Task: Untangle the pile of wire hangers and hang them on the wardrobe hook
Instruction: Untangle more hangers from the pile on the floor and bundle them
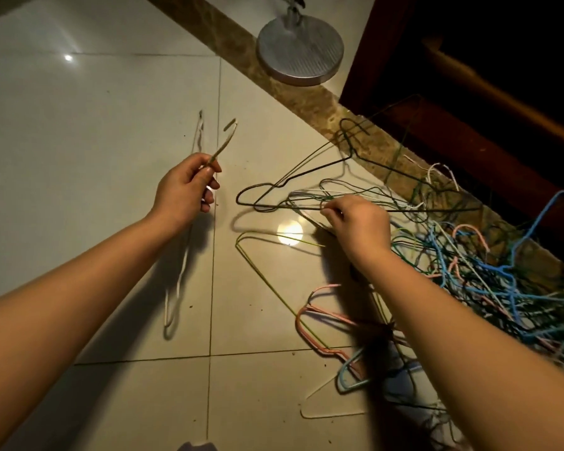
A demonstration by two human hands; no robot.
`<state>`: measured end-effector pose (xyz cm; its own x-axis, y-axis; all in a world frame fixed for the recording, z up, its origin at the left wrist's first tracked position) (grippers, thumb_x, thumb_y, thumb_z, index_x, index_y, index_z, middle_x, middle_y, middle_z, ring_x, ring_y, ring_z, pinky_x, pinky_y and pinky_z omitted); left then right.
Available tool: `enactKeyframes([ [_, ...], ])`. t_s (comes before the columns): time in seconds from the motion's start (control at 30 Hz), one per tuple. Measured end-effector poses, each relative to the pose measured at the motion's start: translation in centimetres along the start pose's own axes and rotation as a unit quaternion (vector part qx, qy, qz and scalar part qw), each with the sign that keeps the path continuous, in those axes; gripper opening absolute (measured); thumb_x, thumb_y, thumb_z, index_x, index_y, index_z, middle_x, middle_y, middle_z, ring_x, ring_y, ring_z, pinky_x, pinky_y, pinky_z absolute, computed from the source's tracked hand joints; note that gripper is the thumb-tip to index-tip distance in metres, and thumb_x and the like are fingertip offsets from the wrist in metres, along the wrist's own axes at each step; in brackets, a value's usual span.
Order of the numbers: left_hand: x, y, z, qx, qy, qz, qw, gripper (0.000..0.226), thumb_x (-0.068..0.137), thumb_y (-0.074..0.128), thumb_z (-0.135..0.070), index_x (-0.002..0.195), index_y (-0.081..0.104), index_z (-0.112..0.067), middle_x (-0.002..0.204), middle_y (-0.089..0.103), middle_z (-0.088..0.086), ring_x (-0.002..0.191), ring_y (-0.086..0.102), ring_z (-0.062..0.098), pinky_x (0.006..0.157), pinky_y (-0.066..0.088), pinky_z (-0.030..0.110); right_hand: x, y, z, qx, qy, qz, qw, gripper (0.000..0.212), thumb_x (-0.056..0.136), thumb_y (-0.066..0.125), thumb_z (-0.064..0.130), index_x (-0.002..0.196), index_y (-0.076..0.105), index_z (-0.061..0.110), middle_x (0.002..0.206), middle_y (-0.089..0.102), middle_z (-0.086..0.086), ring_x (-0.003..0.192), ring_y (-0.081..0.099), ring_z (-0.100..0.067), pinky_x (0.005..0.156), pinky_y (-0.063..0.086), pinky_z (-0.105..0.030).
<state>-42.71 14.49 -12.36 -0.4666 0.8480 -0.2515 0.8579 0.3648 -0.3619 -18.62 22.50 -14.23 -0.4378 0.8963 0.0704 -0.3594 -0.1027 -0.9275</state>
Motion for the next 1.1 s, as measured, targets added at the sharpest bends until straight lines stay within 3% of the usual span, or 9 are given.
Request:
enactKeyframes([
  [0.1, 0.2, 1.5, -0.7, 0.008, -0.013, 0.019, 1.000, 0.021, 0.100, 0.032, -0.014, 0.096, 0.052, -0.014, 0.080, 0.055, 0.002, 0.064, 0.050, 0.014, 0.059, 0.045, 0.026, -1.1, -2.4, 1.0, 0.013, -0.048, -0.055, 0.997, 0.018, 0.082, 0.063, 0.029, 0.086, 0.073, 0.014, 0.085, 0.071, -0.004, 0.079, 0.067, -0.025, 0.065, 0.045, -0.026],
  [0.2, 0.1, 3.1, -1.6, 0.010, -0.026, 0.044, 0.999, 0.027, 0.100, 0.032, -0.014, 0.084, 0.052, -0.021, 0.082, 0.059, 0.005, 0.064, 0.054, 0.017, 0.058, 0.044, 0.027, -2.4, -4.9, 1.5, 0.022, -0.092, -0.101, 0.990, 0.021, 0.080, 0.059, 0.032, 0.078, 0.072, 0.016, 0.074, 0.070, 0.000, 0.066, 0.067, -0.020, 0.061, 0.037, -0.020],
  [0.33, -0.7, 5.0, -3.8, -0.029, -0.052, 0.057, 0.997, 0.028, 0.101, 0.031, -0.014, 0.079, 0.049, -0.020, 0.080, 0.060, 0.008, 0.060, 0.057, 0.016, 0.049, 0.047, 0.019, -4.0, -9.1, 1.9, 0.036, -0.145, -0.138, 0.979, 0.025, 0.085, 0.055, 0.033, 0.082, 0.072, 0.015, 0.078, 0.070, 0.000, 0.068, 0.066, -0.019, 0.061, 0.043, -0.024],
  [0.47, -3.0, 8.2, -7.4, -0.115, -0.094, 0.134, 0.980, 0.022, 0.100, 0.037, -0.018, 0.084, 0.051, -0.018, 0.081, 0.064, 0.006, 0.050, 0.062, 0.007, 0.048, 0.049, 0.016, -5.6, -13.4, 2.0, 0.044, -0.188, -0.187, 0.963, 0.021, 0.088, 0.058, 0.028, 0.084, 0.072, 0.013, 0.080, 0.070, -0.001, 0.071, 0.066, -0.019, 0.061, 0.050, -0.028],
  [0.67, -7.5, 13.0, -13.9, -0.106, -0.051, 0.223, 0.968, 0.013, 0.092, 0.052, -0.015, 0.102, 0.059, -0.020, 0.078, 0.071, 0.001, 0.056, 0.050, 0.006, 0.051, 0.039, 0.016, -8.5, -15.8, -0.9, 0.061, -0.196, -0.172, 0.963, 0.021, 0.089, 0.057, 0.024, 0.092, 0.071, 0.009, 0.088, 0.071, -0.003, 0.079, 0.067, -0.017, 0.070, 0.051, -0.025],
  [0.83, -11.7, 19.2, -16.3, -0.128, -0.035, 0.305, 0.943, 0.018, 0.093, 0.050, -0.020, 0.104, 0.064, -0.019, 0.067, 0.064, -0.010, 0.051, 0.036, 0.003, 0.046, 0.026, 0.014, -10.8, -16.3, -4.9, 0.068, -0.133, -0.096, 0.984, 0.023, 0.088, 0.055, 0.023, 0.100, 0.070, 0.009, 0.096, 0.071, -0.004, 0.090, 0.065, -0.018, 0.082, 0.044, -0.020],
  [0.93, -13.8, 22.2, -17.2, -0.154, -0.024, 0.328, 0.932, 0.024, 0.092, 0.047, -0.007, 0.112, 0.059, -0.014, 0.059, 0.057, -0.008, 0.047, 0.033, 0.003, 0.042, 0.023, 0.013, -11.8, -16.5, -8.2, 0.135, 0.005, -0.046, 0.990, 0.026, 0.090, 0.058, 0.016, 0.113, 0.066, 0.012, 0.115, 0.066, -0.002, 0.110, 0.058, -0.015, 0.095, 0.038, -0.021],
  [1.03, -16.3, 25.0, -17.7, -0.150, -0.012, 0.335, 0.930, 0.023, 0.091, 0.048, -0.001, 0.107, 0.059, -0.013, 0.057, 0.057, -0.007, 0.050, 0.036, 0.005, 0.043, 0.026, 0.015, -13.1, -17.8, -12.1, 0.353, 0.180, -0.069, 0.915, 0.031, 0.092, 0.055, 0.019, 0.122, 0.061, 0.010, 0.118, 0.063, -0.004, 0.107, 0.057, -0.013, 0.091, 0.043, -0.023],
  [1.1, -18.2, 27.0, -17.7, -0.145, -0.013, 0.345, 0.927, 0.021, 0.090, 0.048, 0.001, 0.096, 0.061, -0.015, 0.056, 0.058, -0.008, 0.051, 0.042, 0.004, 0.047, 0.028, 0.016, -13.8, -19.0, -13.8, 0.469, 0.248, -0.093, 0.842, 0.033, 0.094, 0.052, 0.025, 0.122, 0.059, 0.008, 0.105, 0.064, -0.002, 0.085, 0.056, -0.007, 0.070, 0.044, -0.017],
])
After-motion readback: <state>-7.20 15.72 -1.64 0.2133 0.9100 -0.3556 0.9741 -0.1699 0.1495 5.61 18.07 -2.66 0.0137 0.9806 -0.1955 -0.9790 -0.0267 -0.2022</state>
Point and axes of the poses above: each hand's wrist, its own x-axis towards the middle knuckle, its own y-axis out of the palm, z = x × y, the point moved 9 cm from there along x, towards the middle knuckle
